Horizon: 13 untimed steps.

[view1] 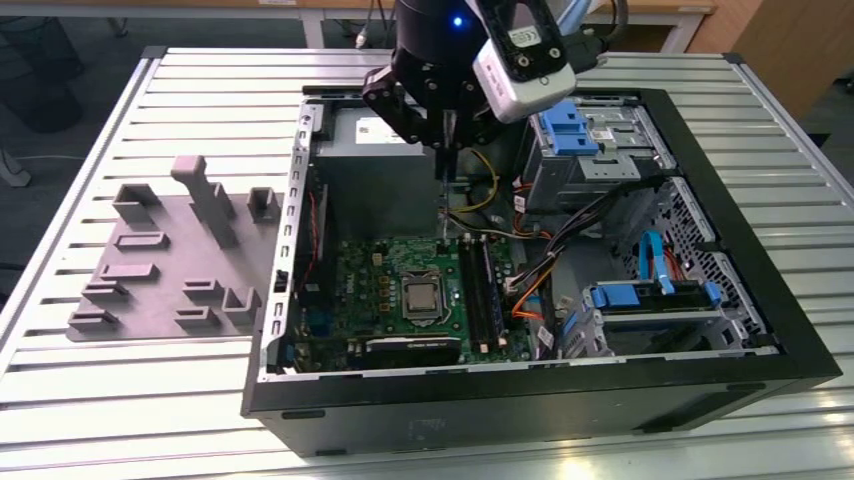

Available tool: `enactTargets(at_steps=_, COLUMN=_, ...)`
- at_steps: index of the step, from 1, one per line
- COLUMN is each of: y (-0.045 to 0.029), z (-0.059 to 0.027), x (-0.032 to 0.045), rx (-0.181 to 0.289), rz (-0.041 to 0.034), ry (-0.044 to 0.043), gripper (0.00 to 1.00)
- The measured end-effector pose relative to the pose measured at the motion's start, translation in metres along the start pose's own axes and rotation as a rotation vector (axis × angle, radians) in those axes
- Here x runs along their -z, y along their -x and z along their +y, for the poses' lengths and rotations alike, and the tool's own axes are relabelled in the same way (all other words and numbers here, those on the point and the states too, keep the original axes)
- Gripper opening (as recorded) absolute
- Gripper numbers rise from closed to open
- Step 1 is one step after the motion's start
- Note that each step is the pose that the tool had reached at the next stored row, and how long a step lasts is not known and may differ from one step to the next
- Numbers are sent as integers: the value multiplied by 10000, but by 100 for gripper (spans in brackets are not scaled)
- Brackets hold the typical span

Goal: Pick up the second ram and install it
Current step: 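Insert the second ram into the second slot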

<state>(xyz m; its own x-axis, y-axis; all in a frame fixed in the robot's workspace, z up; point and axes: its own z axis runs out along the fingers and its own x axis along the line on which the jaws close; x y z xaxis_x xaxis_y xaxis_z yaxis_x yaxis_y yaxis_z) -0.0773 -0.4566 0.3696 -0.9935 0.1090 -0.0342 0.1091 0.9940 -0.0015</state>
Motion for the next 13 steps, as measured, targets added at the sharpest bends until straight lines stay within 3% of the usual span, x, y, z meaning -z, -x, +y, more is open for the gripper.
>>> enactTargets(at_steps=4, y=38, z=4, x=-15, rx=-88, rz=6, ry=-6, gripper=14)
enactTargets(at_steps=11, y=40, z=5, x=-48, rx=-1126, rz=5, ry=-67, gripper=14)
enactTargets(at_steps=13, y=41, z=4, x=-58, rx=-1118, rz=4, ry=-65, gripper=14)
